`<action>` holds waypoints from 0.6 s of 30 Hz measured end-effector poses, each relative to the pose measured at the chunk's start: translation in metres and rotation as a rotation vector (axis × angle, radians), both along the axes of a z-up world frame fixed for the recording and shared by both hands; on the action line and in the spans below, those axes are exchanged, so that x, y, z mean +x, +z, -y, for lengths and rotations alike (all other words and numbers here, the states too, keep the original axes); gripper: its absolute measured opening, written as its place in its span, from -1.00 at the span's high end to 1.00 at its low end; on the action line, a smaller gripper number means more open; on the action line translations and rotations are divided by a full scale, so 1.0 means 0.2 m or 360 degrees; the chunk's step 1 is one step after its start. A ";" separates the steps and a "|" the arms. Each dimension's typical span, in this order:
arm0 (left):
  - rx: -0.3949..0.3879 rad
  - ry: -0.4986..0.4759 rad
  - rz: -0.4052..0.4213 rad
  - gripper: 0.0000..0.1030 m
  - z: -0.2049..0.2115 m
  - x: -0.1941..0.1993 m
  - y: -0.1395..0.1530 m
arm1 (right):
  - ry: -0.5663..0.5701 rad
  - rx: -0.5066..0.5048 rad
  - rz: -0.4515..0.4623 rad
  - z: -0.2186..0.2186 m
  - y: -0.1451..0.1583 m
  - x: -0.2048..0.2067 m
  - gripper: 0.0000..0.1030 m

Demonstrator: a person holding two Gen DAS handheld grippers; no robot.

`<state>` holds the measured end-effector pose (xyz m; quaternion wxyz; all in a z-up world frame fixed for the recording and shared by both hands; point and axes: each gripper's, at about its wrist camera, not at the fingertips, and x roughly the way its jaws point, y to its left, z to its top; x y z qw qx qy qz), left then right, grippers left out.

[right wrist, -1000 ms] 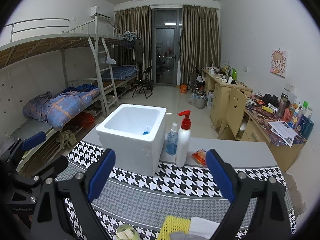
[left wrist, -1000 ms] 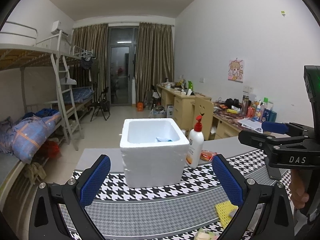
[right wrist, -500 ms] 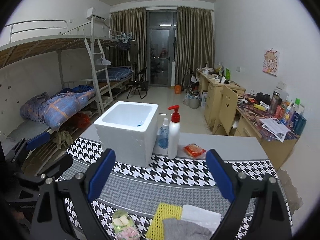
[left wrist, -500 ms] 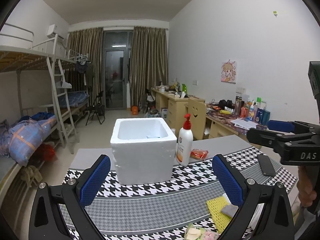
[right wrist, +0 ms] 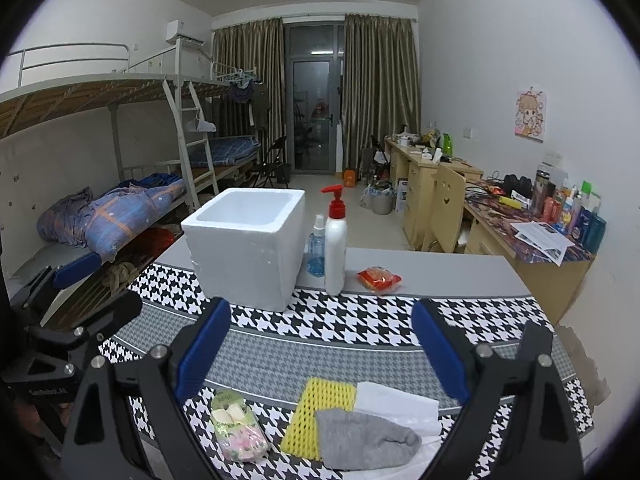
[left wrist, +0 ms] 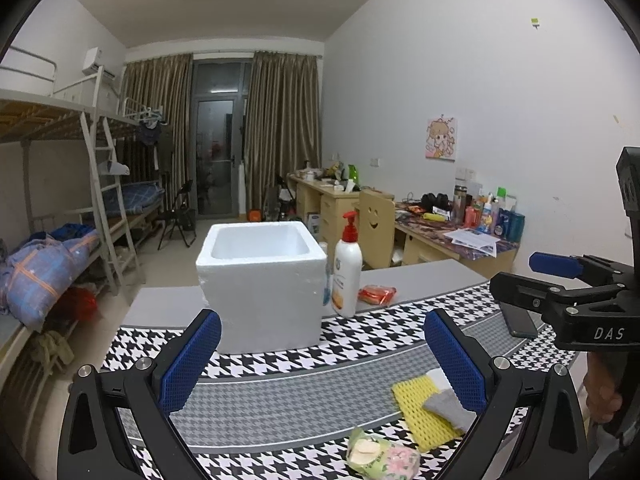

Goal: Organize soft objects
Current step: 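Move both tools back toward the soft items on the houndstooth table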

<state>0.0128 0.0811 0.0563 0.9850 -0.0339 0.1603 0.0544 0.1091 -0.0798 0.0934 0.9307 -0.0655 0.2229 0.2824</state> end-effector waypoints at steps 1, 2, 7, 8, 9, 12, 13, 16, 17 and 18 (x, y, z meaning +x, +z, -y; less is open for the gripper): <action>0.0000 -0.0001 0.0002 -0.98 0.01 0.00 0.00 | 0.0001 0.0004 -0.0004 0.01 0.00 0.00 -0.83; -0.0002 -0.0002 0.0002 -0.98 0.01 0.00 -0.01 | 0.0003 0.0006 -0.0008 0.01 -0.01 -0.01 -0.83; -0.0022 -0.0025 0.0008 -0.98 0.03 -0.02 -0.04 | 0.0004 0.0016 -0.0021 0.03 -0.04 -0.02 -0.83; -0.0019 -0.0026 0.0005 -0.98 0.03 -0.02 -0.04 | 0.0000 0.0015 -0.0020 0.03 -0.04 -0.02 -0.83; -0.0015 -0.0027 0.0002 -0.98 0.04 -0.02 -0.05 | -0.0007 0.0011 -0.0016 0.04 -0.05 -0.02 -0.83; -0.0010 -0.0020 0.0005 -0.98 0.04 -0.02 -0.06 | -0.0029 -0.0004 0.0004 0.04 -0.07 -0.04 -0.83; -0.0011 -0.0021 0.0004 -0.98 0.05 -0.02 -0.07 | -0.0034 -0.0003 0.0007 0.05 -0.08 -0.04 -0.83; -0.0015 -0.0030 -0.0011 -0.98 0.05 -0.01 -0.10 | -0.0041 -0.0012 0.0000 0.07 -0.11 -0.04 -0.83; -0.0013 -0.0033 -0.0015 -0.98 0.06 -0.01 -0.11 | -0.0049 -0.0016 0.0000 0.08 -0.12 -0.04 -0.83; -0.0008 -0.0030 -0.0013 -0.98 0.06 -0.01 -0.12 | -0.0058 -0.0021 0.0005 0.08 -0.14 -0.04 -0.83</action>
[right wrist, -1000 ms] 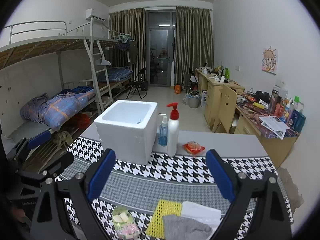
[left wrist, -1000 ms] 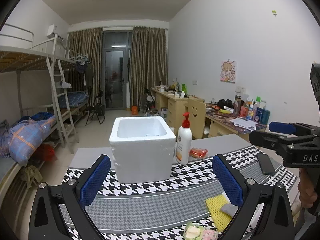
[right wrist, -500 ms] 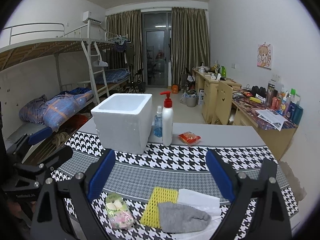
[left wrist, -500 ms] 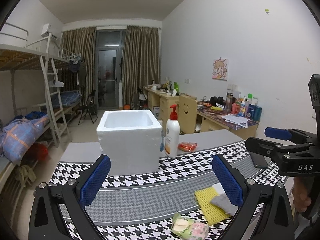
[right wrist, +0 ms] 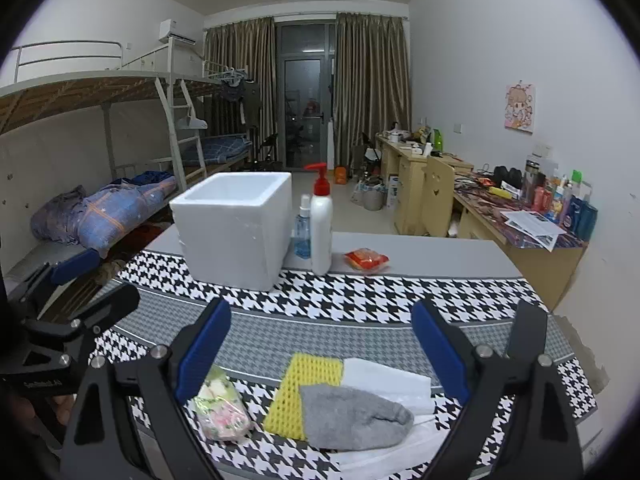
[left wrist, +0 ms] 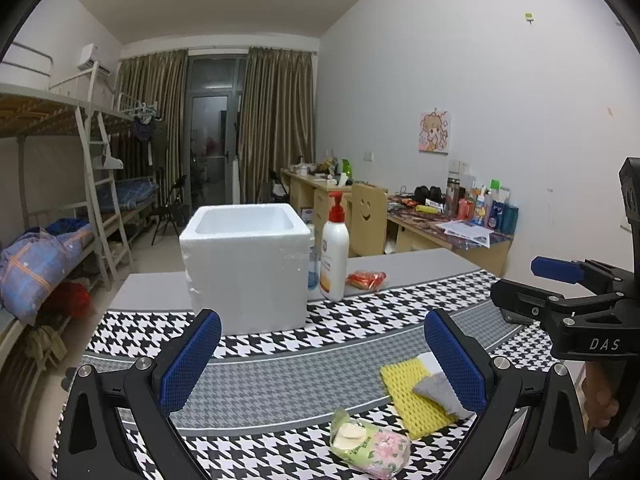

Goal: Organize soft objects
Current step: 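Move both tools back toward the soft items on the houndstooth table, then grasp the floral-wrapped soap bar with the left tool while the right tool approaches the grey sock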

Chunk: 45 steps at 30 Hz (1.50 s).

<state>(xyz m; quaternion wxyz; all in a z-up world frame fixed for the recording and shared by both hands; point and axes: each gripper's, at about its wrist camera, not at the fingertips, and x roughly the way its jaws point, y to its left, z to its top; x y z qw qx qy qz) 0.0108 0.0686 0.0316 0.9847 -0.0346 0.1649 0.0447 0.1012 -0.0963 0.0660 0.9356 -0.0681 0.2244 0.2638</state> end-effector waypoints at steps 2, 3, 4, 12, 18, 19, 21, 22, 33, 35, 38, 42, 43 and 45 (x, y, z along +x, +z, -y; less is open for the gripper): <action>0.0017 0.0006 0.0004 -0.98 0.01 0.00 -0.02 | -0.0014 0.0007 -0.0001 0.01 -0.02 0.00 -0.83; 0.0014 -0.0004 -0.0004 -0.98 0.01 0.00 -0.04 | -0.0016 0.0013 -0.0006 0.02 -0.03 0.00 -0.83; 0.0009 -0.0011 -0.0012 -0.98 0.01 0.01 -0.04 | -0.0015 0.0013 -0.0015 0.02 -0.05 0.00 -0.83; 0.0029 -0.0011 -0.0039 -0.98 0.04 0.02 -0.10 | -0.0056 0.0016 -0.0065 0.07 -0.11 0.03 -0.83; 0.0035 -0.0023 -0.0081 -0.98 0.06 0.04 -0.15 | -0.0047 0.0001 -0.0091 0.08 -0.17 0.02 -0.83; 0.0035 -0.0021 -0.0090 -0.98 0.06 0.05 -0.16 | -0.0051 -0.0005 -0.0095 0.08 -0.18 0.02 -0.83; 0.0032 -0.0026 -0.0105 -0.98 0.06 0.05 -0.17 | -0.0056 -0.0011 -0.0104 0.09 -0.20 0.03 -0.83; 0.0031 -0.0028 -0.0111 -0.98 0.06 0.05 -0.18 | -0.0058 -0.0012 -0.0111 0.09 -0.21 0.03 -0.83; 0.0039 -0.0099 -0.0263 -0.98 0.11 0.09 -0.32 | -0.0126 -0.0026 -0.0215 0.14 -0.33 0.09 -0.83; 0.0041 -0.0095 -0.0300 -0.98 0.12 0.09 -0.35 | -0.0137 -0.0028 -0.0235 0.15 -0.34 0.10 -0.83; 0.0040 -0.0057 -0.0353 -0.98 0.11 0.11 -0.39 | -0.0138 -0.0028 -0.0256 0.15 -0.36 0.11 -0.83; 0.0039 -0.0031 -0.0412 -0.98 0.11 0.12 -0.43 | -0.0135 -0.0035 -0.0263 0.15 -0.37 0.12 -0.83; 0.0032 -0.0040 -0.0424 -0.98 0.12 0.12 -0.43 | -0.0135 -0.0039 -0.0265 0.15 -0.37 0.12 -0.83; 0.0018 -0.0051 -0.0447 -0.98 0.12 0.13 -0.45 | -0.0140 -0.0044 -0.0276 0.15 -0.38 0.13 -0.83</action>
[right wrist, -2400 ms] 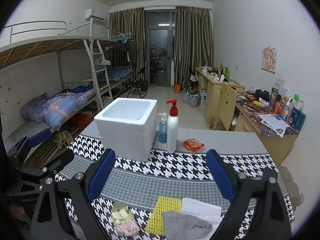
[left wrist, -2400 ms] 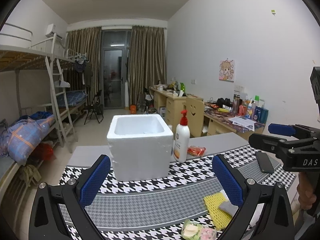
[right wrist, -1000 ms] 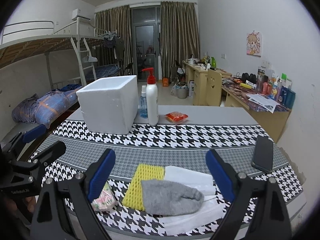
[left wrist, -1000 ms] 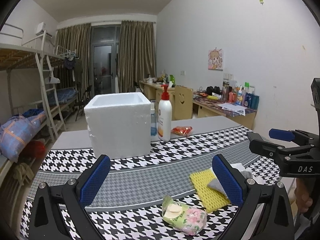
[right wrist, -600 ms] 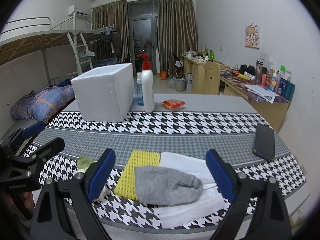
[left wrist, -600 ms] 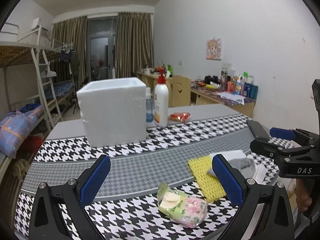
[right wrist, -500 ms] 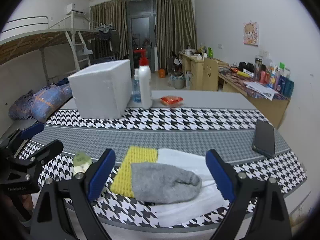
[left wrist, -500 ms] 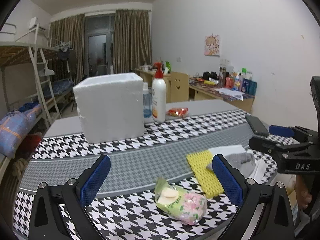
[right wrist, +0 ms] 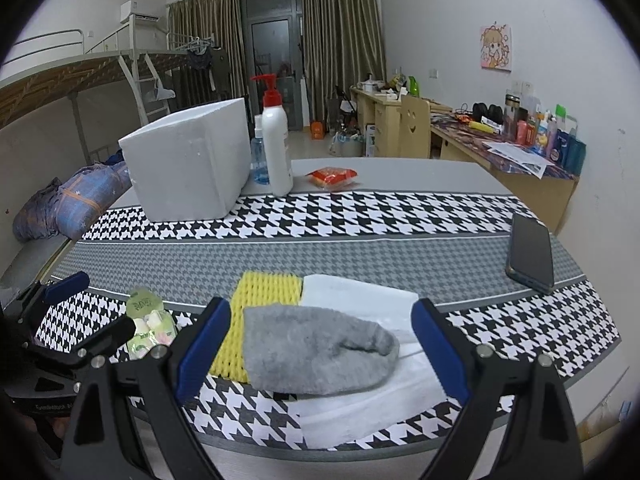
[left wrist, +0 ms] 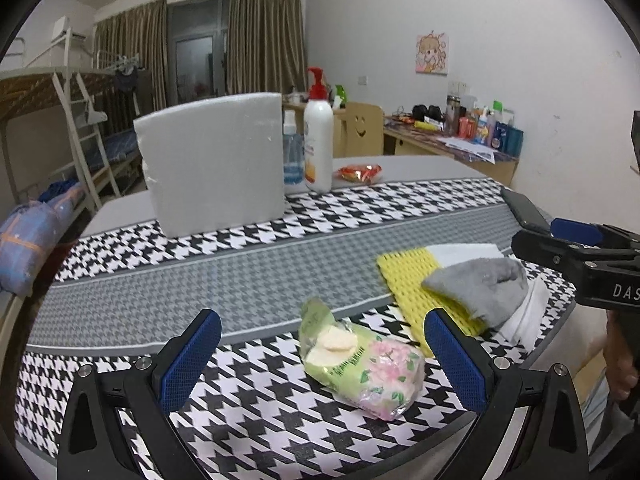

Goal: Organize soft objects
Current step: 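Grasp the floral-wrapped soap bar with the left tool while the right tool approaches the grey sock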

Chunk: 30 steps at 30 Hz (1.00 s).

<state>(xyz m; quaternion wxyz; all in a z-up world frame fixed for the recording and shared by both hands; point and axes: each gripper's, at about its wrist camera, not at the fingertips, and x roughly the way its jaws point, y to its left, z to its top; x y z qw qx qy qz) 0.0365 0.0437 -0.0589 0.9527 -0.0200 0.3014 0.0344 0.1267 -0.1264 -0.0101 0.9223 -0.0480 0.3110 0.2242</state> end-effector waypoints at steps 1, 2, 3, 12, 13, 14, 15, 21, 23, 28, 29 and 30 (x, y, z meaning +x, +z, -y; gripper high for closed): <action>-0.0007 -0.0005 -0.0011 -0.98 0.00 0.00 0.00 | -0.0004 0.0001 -0.0007 0.00 0.00 0.00 -0.83; -0.0012 -0.0009 -0.0023 -0.98 0.00 0.01 -0.01 | -0.0005 0.0005 -0.0017 0.01 -0.01 0.01 -0.83; -0.0011 -0.0004 -0.0038 -0.98 0.01 0.01 -0.02 | -0.0004 0.0006 -0.0026 0.01 -0.02 0.01 -0.83; 0.0018 -0.0013 -0.0117 -0.92 0.06 0.02 -0.06 | 0.0010 0.0017 -0.0071 0.02 -0.07 0.03 -0.83; 0.0012 -0.0015 -0.0131 -0.88 0.07 0.02 -0.07 | 0.0010 0.0020 -0.0071 0.02 -0.07 0.03 -0.83; 0.0005 -0.0011 -0.0153 -0.81 0.07 0.03 -0.08 | 0.0011 0.0022 -0.0071 0.02 -0.07 0.03 -0.83; -0.0003 -0.0012 -0.0174 -0.75 0.07 0.03 -0.09 | 0.0013 0.0025 -0.0072 0.02 -0.07 0.04 -0.83; -0.0059 -0.0046 -0.0248 -0.59 0.09 0.08 -0.13 | 0.0010 0.0023 -0.0071 0.05 -0.08 0.04 -0.83; -0.0092 -0.0062 -0.0262 -0.58 0.09 0.09 -0.13 | 0.0006 0.0021 -0.0073 0.06 -0.09 0.05 -0.83; -0.0153 -0.0080 -0.0285 -0.41 0.08 0.12 -0.15 | 0.0010 -0.0009 -0.0104 0.05 -0.13 0.07 -0.83; -0.0156 -0.0088 -0.0278 -0.35 0.08 0.12 -0.15 | 0.0017 -0.0008 -0.0114 0.05 -0.13 0.07 -0.83; -0.0158 -0.0098 -0.0277 -0.33 0.09 0.12 -0.15 | 0.0027 -0.0011 -0.0126 0.04 -0.14 0.07 -0.83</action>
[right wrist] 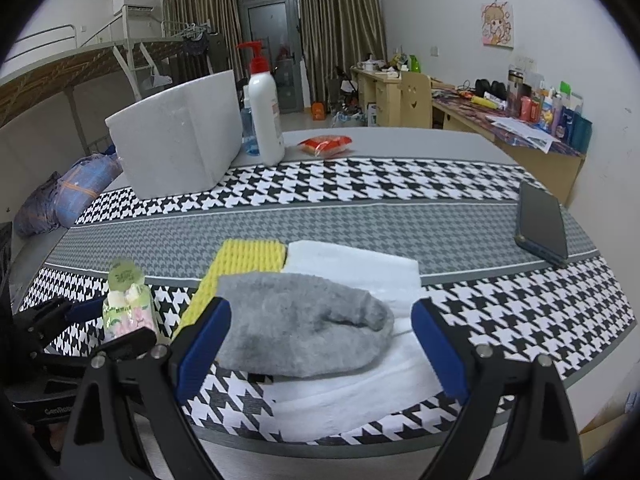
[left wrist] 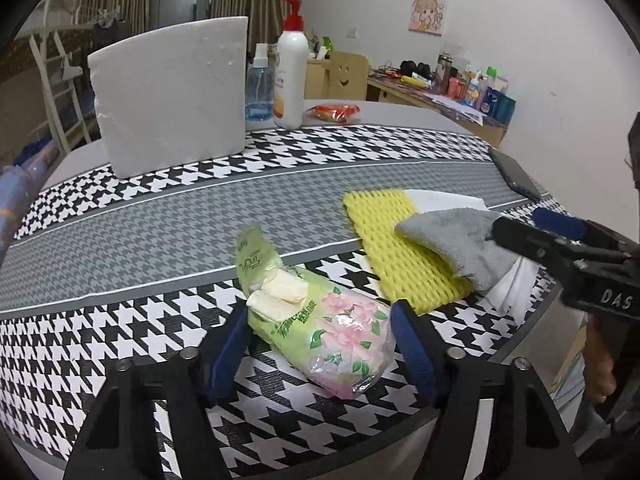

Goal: Organize soft objects
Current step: 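Grasp the floral-wrapped soap bar with the left tool while the right tool approaches the grey sock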

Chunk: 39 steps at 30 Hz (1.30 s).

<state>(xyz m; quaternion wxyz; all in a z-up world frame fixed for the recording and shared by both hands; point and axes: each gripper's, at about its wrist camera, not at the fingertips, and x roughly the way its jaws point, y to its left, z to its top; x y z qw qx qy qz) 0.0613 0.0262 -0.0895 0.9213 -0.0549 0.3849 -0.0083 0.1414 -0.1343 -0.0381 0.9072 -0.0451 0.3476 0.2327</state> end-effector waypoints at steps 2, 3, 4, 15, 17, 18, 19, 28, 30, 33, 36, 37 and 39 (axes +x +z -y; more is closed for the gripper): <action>-0.0002 -0.0014 -0.0001 -0.18 0.01 0.00 0.00 | 0.0018 -0.0006 -0.0014 -0.01 -0.01 0.00 -0.83; 0.0001 -0.0015 -0.0002 -0.09 0.01 0.01 -0.01 | 0.0034 -0.0009 -0.0023 -0.02 -0.02 0.00 -0.83; 0.0000 -0.0016 -0.0001 0.22 0.00 0.01 0.00 | 0.0042 -0.0009 -0.0029 -0.03 -0.02 0.00 -0.83; -0.0010 -0.0041 0.0004 0.32 -0.01 -0.01 -0.01 | 0.0134 -0.0038 -0.0128 -0.10 -0.08 0.00 -0.26; -0.0017 -0.0046 0.0008 0.37 -0.01 -0.02 -0.01 | 0.0143 -0.0039 -0.0149 -0.10 -0.09 0.00 -0.05; -0.0024 -0.0051 0.0012 0.38 -0.01 -0.02 -0.01 | 0.0149 -0.0039 -0.0159 -0.11 -0.10 0.00 0.01; -0.0031 -0.0054 0.0017 0.41 -0.02 -0.02 0.00 | 0.0157 -0.0039 -0.0162 -0.11 -0.10 0.00 0.08; -0.0037 -0.0088 0.0077 0.57 -0.01 -0.07 0.04 | 0.0184 -0.0021 -0.0133 -0.12 -0.04 -0.04 0.79; -0.0040 -0.0079 0.0089 0.58 -0.02 -0.08 0.06 | 0.0180 -0.0021 -0.0126 -0.11 -0.03 -0.04 0.84; -0.0038 -0.0079 0.0112 0.58 -0.03 -0.10 0.08 | 0.0166 -0.0014 -0.0106 -0.10 -0.02 -0.05 0.86; -0.0037 -0.0076 0.0115 0.58 -0.04 -0.11 0.09 | 0.0146 0.0006 -0.0089 -0.09 0.00 -0.05 0.85; -0.0039 -0.0073 0.0112 0.58 -0.04 -0.10 0.08 | 0.0136 0.0000 -0.0098 -0.08 0.00 -0.04 0.85; -0.0042 -0.0075 0.0100 0.58 -0.04 -0.10 0.08 | 0.0156 -0.0018 -0.0134 -0.09 -0.01 -0.03 0.76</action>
